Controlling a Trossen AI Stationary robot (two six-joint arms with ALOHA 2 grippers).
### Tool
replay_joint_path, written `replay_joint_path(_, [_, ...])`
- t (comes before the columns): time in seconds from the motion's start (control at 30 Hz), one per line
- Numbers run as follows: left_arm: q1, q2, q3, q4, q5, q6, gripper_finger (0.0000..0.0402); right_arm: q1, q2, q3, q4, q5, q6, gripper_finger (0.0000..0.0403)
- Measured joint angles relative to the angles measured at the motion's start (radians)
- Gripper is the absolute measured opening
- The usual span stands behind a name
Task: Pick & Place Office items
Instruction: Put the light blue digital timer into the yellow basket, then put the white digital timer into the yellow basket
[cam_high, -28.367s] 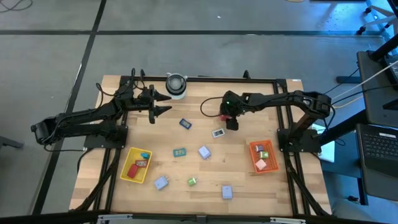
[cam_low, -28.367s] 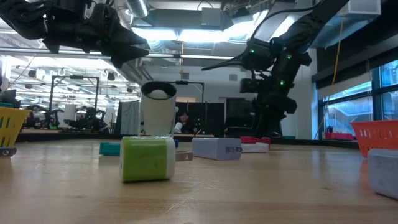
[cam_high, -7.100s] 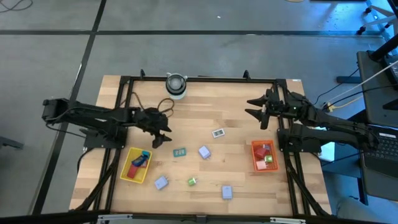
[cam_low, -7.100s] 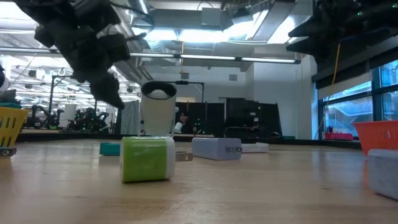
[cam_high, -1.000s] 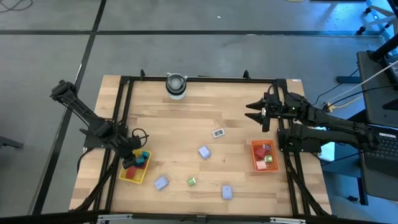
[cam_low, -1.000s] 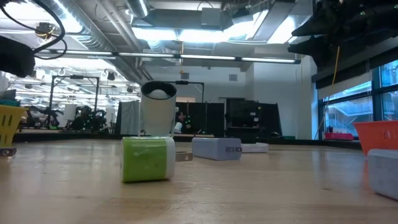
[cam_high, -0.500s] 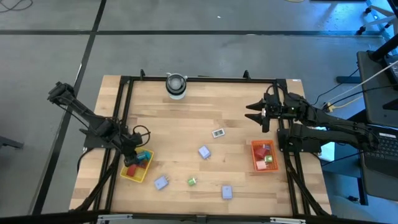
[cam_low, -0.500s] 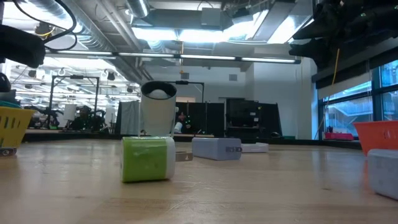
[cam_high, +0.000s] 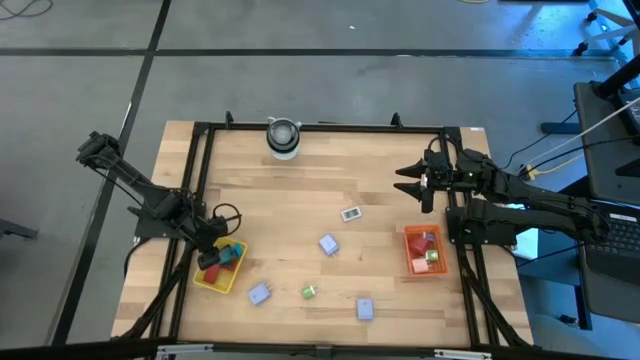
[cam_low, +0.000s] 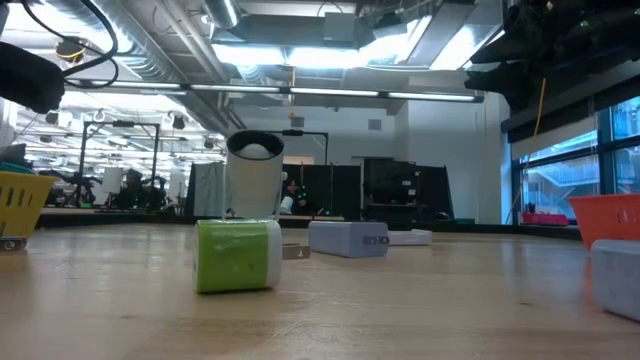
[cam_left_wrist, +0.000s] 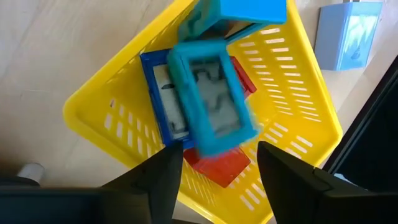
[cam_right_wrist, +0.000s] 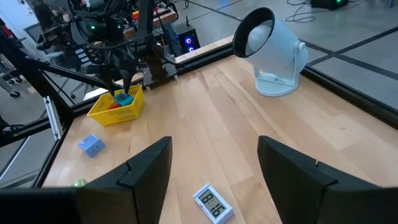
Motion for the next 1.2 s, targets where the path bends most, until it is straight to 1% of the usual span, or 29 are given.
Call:
replay_joint_path(0.23, [0.0,0.0,0.0,0.001,-0.005,-0.001,0.0238,0.0,0.0,0.0,0.0,0.0,0.0,0.024])
replay_joint_path(0.4, [0.0,0.0,0.0,0.004,-0.008,0.026,0.0241,0.0,0.0,0.0,0.0,-0.047,-0.016,0.024])
replay_joint_path(0.47, [0.008,-0.007,0.006,0.003,-0.04,0.076,0.024,0.0,0.0,0.0,0.0,-0.052,-0.018,0.024])
replay_joint_path(0.53, [0.025,-0.014,0.032,0.006,-0.081,0.111,0.024,0.0,0.0,0.0,0.0,-0.051,-0.021,0.024])
replay_joint_path(0.63, [0.06,-0.027,0.091,0.007,-0.11,0.168,0.024,0.0,0.0,0.0,0.0,-0.051,-0.023,0.024])
replay_joint_path(0.73, [0.09,-0.04,0.167,0.002,-0.13,0.238,0.0239,0.0,0.0,0.0,0.0,-0.051,-0.019,0.024])
replay_joint_path(0.83, [0.112,-0.047,0.251,0.005,-0.172,0.331,0.0239,0.0,0.0,0.0,0.0,-0.05,-0.024,0.024])
replay_joint_path(0.9, [0.121,-0.048,0.305,0.025,-0.242,0.424,0.0239,0.0,0.0,0.0,0.003,-0.043,-0.052,0.024])
replay_joint_path(0.93, [0.125,-0.048,0.327,0.046,-0.301,0.494,0.0239,0.0,0.0,0.0,0.01,-0.026,-0.072,0.024])
replay_joint_path(1.0, [0.132,-0.048,0.348,0.125,-0.48,0.67,0.0239,0.0,0.0,0.0,0.039,0.03,-0.112,0.024])
replay_joint_path(1.07, [0.143,-0.046,0.345,0.245,-0.709,0.861,0.0239,-0.001,0.0,0.005,0.06,0.082,-0.146,0.024])
replay_joint_path(1.1, [0.152,-0.041,0.336,0.313,-0.803,0.951,0.0239,-0.001,0.001,0.018,0.049,0.111,-0.148,0.024])
replay_joint_path(1.13, [0.167,-0.033,0.322,0.385,-0.871,1.04,0.0239,0.0,0.005,0.036,0.037,0.141,-0.147,0.024])
replay_joint_path(1.17, [0.189,-0.025,0.304,0.458,-0.908,1.124,0.0239,0.0,0.018,0.058,0.022,0.171,-0.143,0.024])
replay_joint_path(1.2, [0.219,-0.016,0.287,0.524,-0.91,1.195,0.0239,-0.001,0.038,0.085,-0.003,0.202,-0.143,0.024])
